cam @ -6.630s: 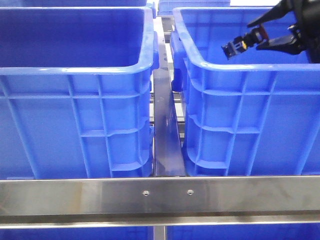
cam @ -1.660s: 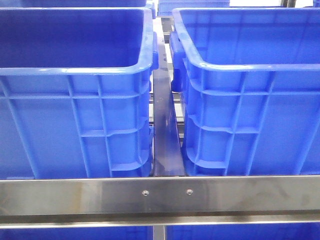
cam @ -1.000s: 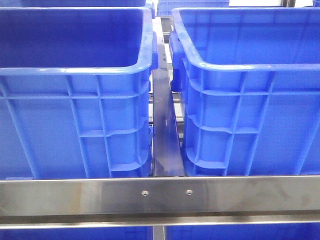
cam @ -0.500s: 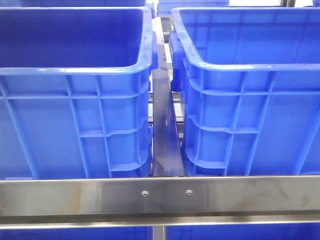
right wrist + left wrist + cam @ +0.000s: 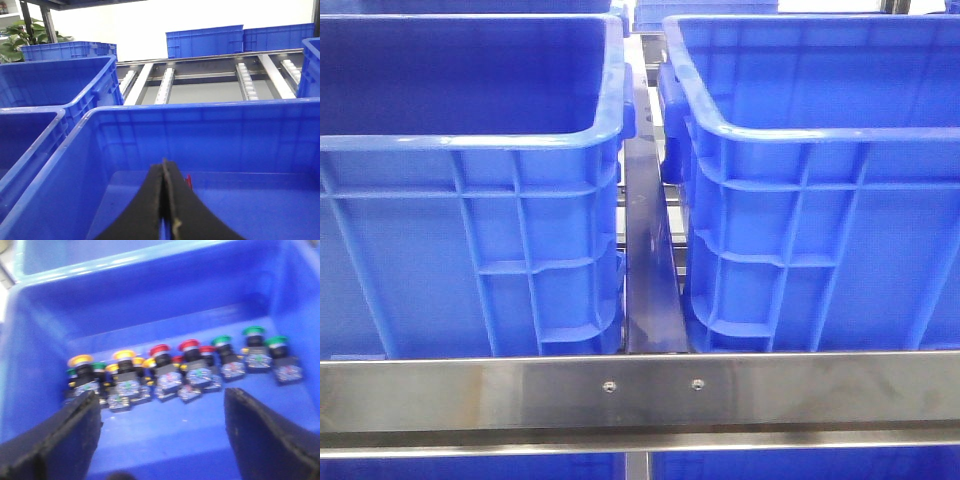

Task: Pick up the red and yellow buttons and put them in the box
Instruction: 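Lower the left gripper onto a yellow-capped button and close it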

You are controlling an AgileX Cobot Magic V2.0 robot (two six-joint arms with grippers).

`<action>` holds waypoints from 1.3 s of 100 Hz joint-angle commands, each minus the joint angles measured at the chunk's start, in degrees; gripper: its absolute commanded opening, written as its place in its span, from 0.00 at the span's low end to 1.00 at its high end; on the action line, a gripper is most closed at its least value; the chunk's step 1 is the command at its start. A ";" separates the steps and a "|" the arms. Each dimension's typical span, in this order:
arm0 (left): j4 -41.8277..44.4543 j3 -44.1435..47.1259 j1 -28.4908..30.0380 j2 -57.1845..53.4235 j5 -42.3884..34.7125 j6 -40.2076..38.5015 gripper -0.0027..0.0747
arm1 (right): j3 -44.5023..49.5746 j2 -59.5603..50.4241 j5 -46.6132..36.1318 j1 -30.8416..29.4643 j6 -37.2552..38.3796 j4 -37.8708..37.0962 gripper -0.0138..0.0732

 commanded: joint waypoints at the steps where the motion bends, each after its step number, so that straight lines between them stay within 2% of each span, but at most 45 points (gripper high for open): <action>1: -1.97 -1.76 4.70 0.09 -5.67 4.49 0.65 | -1.52 -0.08 0.17 0.09 -0.92 0.04 0.08; 23: -18.28 -1.76 19.55 3.38 -11.58 19.96 0.65 | -1.52 -0.08 0.17 0.09 -0.92 0.04 0.08; 38: -35.64 -1.76 30.68 8.41 -15.17 33.50 0.65 | -1.52 -0.08 0.17 0.09 -0.92 0.04 0.08; 49: -46.85 -1.76 36.70 12.89 -15.26 42.85 0.65 | -1.52 -0.08 0.17 0.09 -0.92 0.04 0.08; 59: -50.64 -1.89 40.51 17.45 -16.02 46.16 0.65 | -1.52 -0.08 0.17 0.09 -0.92 0.04 0.08; 102: -50.53 -11.05 41.73 30.69 -16.22 47.54 0.65 | -1.52 -0.08 0.17 0.09 -0.92 0.04 0.08; 130: -50.53 -12.17 41.73 35.68 -18.43 47.64 0.65 | -1.52 -0.08 0.17 0.09 -0.92 0.04 0.08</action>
